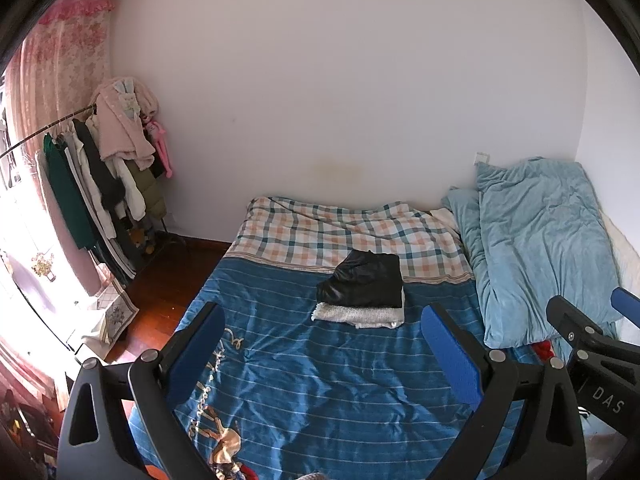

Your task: Fold large clothes

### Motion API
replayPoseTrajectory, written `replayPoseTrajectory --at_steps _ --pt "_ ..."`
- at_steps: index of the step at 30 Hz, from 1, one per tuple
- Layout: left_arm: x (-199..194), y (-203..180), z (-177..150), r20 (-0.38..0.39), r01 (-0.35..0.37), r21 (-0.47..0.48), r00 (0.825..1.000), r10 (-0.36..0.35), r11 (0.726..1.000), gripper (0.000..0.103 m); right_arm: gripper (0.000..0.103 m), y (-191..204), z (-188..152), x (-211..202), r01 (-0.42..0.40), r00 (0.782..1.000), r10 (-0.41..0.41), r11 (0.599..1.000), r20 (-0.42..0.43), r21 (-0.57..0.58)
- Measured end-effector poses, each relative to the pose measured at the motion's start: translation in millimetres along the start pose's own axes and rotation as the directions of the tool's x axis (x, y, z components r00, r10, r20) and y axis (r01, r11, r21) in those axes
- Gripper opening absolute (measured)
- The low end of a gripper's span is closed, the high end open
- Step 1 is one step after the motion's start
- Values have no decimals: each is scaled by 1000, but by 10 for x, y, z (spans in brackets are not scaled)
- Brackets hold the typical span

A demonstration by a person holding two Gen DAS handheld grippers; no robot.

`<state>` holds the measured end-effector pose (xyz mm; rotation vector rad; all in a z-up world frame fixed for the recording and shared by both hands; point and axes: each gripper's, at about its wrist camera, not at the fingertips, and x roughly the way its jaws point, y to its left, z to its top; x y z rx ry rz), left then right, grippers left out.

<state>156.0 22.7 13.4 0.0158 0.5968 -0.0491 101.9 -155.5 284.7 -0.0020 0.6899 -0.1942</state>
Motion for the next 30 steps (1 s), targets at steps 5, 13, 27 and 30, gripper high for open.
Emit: replayPoseTrajectory --at_steps 5,13,27,30 --pt "-33 3 -6 4 -10 6 1000 10 1000 100 101 10 12 15 4 1000 -4 1000 3 -4" --pt "-43 8 -14 5 -15 7 1000 15 1000 100 101 35 1 13 12 1000 -12 1000 9 -10" --pt "-70 48 -30 4 -24 6 1000 24 1000 100 101 40 7 22 9 1000 -9 1000 12 -9" --pt "-63 61 -33 2 -20 3 1000 20 1000 100 101 39 2 17 10 1000 -10 1000 12 -9"
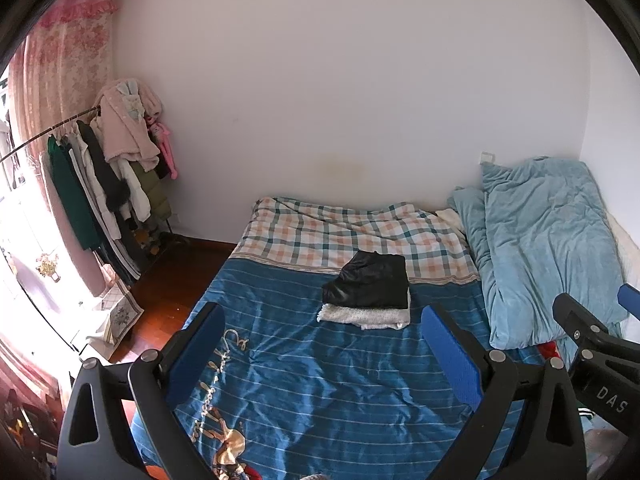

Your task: Fold large clothes

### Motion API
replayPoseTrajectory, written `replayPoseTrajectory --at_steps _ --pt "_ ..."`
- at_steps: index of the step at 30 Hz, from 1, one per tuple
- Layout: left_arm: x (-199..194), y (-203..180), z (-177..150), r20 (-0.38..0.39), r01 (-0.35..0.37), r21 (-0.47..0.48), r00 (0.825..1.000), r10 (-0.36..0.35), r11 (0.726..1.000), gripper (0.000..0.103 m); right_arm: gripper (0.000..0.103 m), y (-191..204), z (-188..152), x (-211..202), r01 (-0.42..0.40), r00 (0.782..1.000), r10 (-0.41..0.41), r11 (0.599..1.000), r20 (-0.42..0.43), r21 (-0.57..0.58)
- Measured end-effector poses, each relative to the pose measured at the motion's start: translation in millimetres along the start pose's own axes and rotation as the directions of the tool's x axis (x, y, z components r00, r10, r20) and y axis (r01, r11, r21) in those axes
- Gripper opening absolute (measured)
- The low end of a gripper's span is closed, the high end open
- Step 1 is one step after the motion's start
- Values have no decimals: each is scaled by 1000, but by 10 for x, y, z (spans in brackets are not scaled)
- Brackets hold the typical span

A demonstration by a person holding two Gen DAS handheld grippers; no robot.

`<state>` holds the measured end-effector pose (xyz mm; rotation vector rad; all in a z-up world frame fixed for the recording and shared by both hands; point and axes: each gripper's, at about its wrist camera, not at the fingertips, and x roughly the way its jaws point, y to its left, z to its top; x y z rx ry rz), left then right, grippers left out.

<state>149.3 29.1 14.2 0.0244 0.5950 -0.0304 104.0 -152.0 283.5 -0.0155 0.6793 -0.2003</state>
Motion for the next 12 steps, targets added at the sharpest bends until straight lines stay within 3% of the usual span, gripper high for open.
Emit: replayPoseTrajectory --at_steps 12 --pt "-11 43 -7 -2 7 -1 1000 -7 1000 100 101 11 -23 -18 4 1000 -4 1000 0 1"
